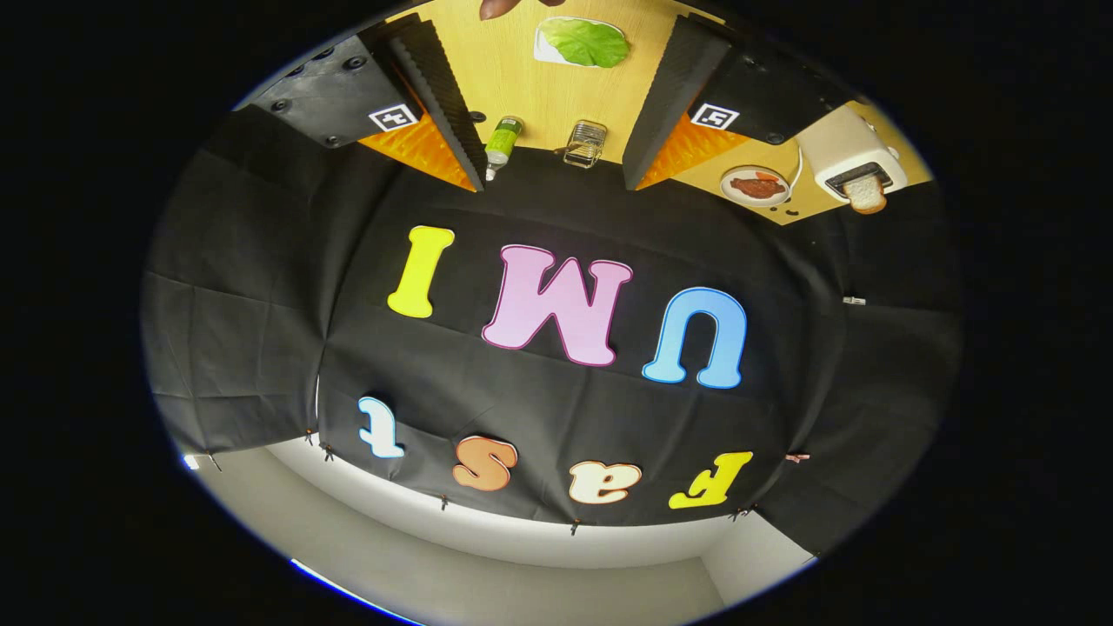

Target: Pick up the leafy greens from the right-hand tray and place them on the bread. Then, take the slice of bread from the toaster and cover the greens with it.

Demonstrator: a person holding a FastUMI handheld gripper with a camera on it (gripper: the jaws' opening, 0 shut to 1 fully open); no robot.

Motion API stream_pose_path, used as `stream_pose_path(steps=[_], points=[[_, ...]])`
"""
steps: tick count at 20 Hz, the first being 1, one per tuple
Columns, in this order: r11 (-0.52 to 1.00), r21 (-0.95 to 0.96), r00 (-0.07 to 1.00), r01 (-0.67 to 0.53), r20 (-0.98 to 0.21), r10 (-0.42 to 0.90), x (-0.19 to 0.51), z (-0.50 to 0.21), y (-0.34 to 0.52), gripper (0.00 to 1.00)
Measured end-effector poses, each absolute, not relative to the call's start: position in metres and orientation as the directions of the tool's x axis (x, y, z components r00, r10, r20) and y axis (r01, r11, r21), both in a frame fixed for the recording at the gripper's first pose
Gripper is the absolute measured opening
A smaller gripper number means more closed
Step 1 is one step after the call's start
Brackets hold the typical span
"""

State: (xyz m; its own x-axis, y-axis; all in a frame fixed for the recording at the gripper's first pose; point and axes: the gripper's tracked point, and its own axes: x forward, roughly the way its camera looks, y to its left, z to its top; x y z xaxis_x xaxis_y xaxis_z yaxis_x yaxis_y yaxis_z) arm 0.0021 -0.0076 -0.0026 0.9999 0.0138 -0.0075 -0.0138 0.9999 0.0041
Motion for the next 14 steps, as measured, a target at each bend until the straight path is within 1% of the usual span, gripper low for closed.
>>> stream_pose_path(steps=[6, 9, 12, 14], points=[[0.999, 0.01, 0.999, -0.031, -0.027, 0.032, 0.003, -0.012, -0.01, 0.97], [0.996, 0.006, 0.994, -0.089, -0.058, 0.089, 0.007, -0.023, -0.004, 0.97], [0.979, 0.007, 0.963, -0.206, -0.175, 0.204, 0.011, -0.062, 0.007, 0.98], [0.967, 0.026, 0.93, -0.252, -0.27, 0.25, 0.012, -0.095, 0.004, 0.98]])
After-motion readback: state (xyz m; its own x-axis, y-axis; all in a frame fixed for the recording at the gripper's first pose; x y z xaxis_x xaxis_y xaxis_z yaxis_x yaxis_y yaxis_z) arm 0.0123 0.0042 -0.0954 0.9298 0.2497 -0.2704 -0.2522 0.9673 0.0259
